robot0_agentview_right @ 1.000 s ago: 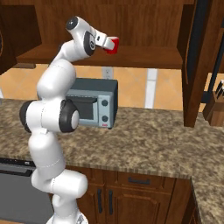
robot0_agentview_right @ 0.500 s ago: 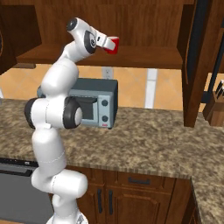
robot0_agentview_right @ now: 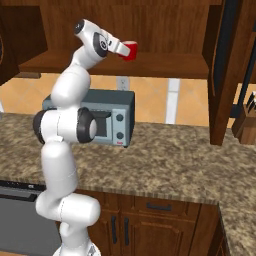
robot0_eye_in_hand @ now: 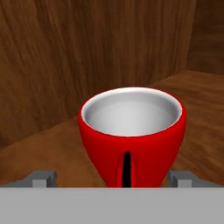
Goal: Gather all objects into one cabinet and sort the glasses and bowls to opposite sides.
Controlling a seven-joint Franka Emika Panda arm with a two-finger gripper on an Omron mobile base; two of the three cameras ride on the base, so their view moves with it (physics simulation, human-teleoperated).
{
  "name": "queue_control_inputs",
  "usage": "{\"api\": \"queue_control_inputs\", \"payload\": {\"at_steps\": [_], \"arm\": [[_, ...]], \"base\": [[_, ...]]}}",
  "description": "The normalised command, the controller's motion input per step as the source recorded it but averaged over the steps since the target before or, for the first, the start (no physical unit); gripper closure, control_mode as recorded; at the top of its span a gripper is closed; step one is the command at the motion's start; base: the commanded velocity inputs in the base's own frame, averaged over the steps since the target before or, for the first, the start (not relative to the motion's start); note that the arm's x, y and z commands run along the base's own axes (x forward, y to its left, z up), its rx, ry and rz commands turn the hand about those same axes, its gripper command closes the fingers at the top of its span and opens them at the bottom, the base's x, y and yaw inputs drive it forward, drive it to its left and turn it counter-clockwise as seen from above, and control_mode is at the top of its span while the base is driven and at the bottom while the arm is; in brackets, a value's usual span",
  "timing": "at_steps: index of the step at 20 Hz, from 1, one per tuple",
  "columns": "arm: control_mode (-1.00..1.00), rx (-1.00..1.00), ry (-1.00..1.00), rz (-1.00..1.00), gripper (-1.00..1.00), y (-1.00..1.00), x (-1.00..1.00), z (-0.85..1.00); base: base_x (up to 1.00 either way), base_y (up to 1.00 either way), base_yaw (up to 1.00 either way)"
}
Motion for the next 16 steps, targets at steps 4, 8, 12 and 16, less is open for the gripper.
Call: {"api": "queue_control_inputs", "payload": {"at_steps": [4, 8, 12, 16], "arm": [[-1.00, 0.00, 0.00, -0.05, 1.00, -0.02, 0.07, -0.15], [-1.00, 0.00, -0.02, -0.02, 1.00, -0.28, 0.00, -0.21], [-1.00, 0.00, -0.08, 0.00, 1.00, -0.40, -0.07, -0.26], [-1.00, 0.00, -0.16, 0.00, 1.00, -0.31, -0.20, -0.11]], "base": [[0.00, 0.00, 0.00], [0.00, 0.00, 0.00], [0.00, 0.00, 0.00], [0.00, 0.00, 0.00]]}}
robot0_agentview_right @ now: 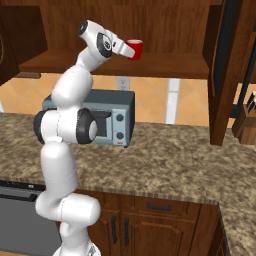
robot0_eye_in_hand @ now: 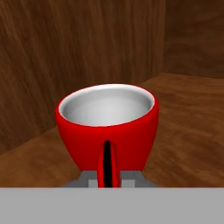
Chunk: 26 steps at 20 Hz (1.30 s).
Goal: Gather all objects into one cabinet and sort the glasses and bowls to opposite sides.
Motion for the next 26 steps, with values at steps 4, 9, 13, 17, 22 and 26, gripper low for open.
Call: {"api": "queue_control_inputs", "payload": {"at_steps": [4, 9, 13, 17, 22, 26], "arm": [[-1.00, 0.00, -0.21, 0.00, 1.00, -0.14, -0.44, -0.01], [-1.00, 0.00, -0.15, 0.00, 1.00, -0.03, -0.96, 0.00], [-1.00, 0.00, -0.03, 0.00, 1.00, 0.01, -1.00, 0.00], [-1.00, 0.02, 0.00, 0.04, 1.00, 0.04, -1.00, 0.07], [-1.00, 0.04, 0.08, 0.15, 1.00, 0.04, -1.00, 0.18], [-1.00, 0.00, 0.06, 0.32, 1.00, 0.00, -1.00, 0.00]], "base": [[0.00, 0.00, 0.00], [0.00, 0.00, 0.00], [0.00, 0.00, 0.00], [0.00, 0.00, 0.00], [0.00, 0.00, 0.00], [0.00, 0.00, 0.00]]}}
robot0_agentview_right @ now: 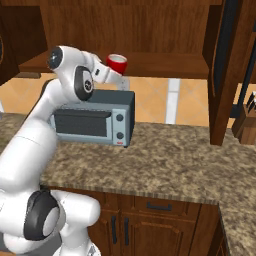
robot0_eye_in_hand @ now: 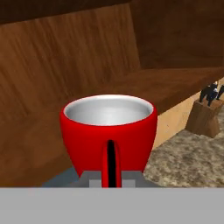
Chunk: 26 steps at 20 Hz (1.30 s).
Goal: Gather all objects into one cabinet and sort the glasses and bowls to opposite sides.
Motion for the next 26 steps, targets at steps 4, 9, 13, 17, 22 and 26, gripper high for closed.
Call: {"api": "queue_control_inputs", "payload": {"at_steps": [4, 9, 13, 17, 22, 26], "arm": [[-1.00, 0.00, 0.06, 0.35, 1.00, 0.00, -1.00, -0.01], [-1.00, -0.02, 0.03, 0.36, 1.00, 0.11, -1.00, -0.11], [-1.00, -0.05, 0.00, 0.28, 1.00, 0.33, -1.00, -0.19], [-1.00, -0.11, -0.03, 0.15, 1.00, 0.67, -1.00, -0.31], [-1.00, -0.06, -0.17, 0.03, 1.00, 0.31, -0.63, -0.15], [-1.00, -0.03, -0.21, 0.01, 1.00, 0.20, -0.33, 0.00]], "base": [[0.00, 0.00, 0.00], [0.00, 0.00, 0.00], [0.00, 0.00, 0.00], [0.00, 0.00, 0.00], [0.00, 0.00, 0.00], [0.00, 0.00, 0.00]]}}
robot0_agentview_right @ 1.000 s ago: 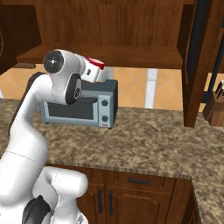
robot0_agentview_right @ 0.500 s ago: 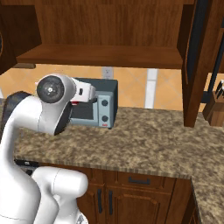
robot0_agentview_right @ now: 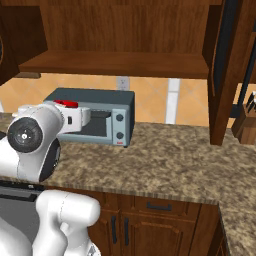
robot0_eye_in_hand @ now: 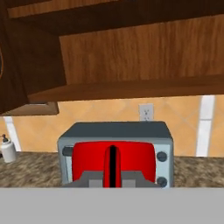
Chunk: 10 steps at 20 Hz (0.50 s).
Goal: Gather all objects into one cabinet and sort the glasses and bowls to opposite sides.
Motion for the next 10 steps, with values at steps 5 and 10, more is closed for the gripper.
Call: {"api": "queue_control_inputs", "payload": {"at_steps": [5, 10], "arm": [[-1.00, -0.05, -0.15, 0.01, 1.00, 0.32, -0.13, 0.00], [-1.00, -0.01, -0.01, 0.00, 1.00, 0.05, -0.05, 0.00]], "base": [[0.00, 0.00, 0.00], [0.00, 0.00, 0.00]]}}
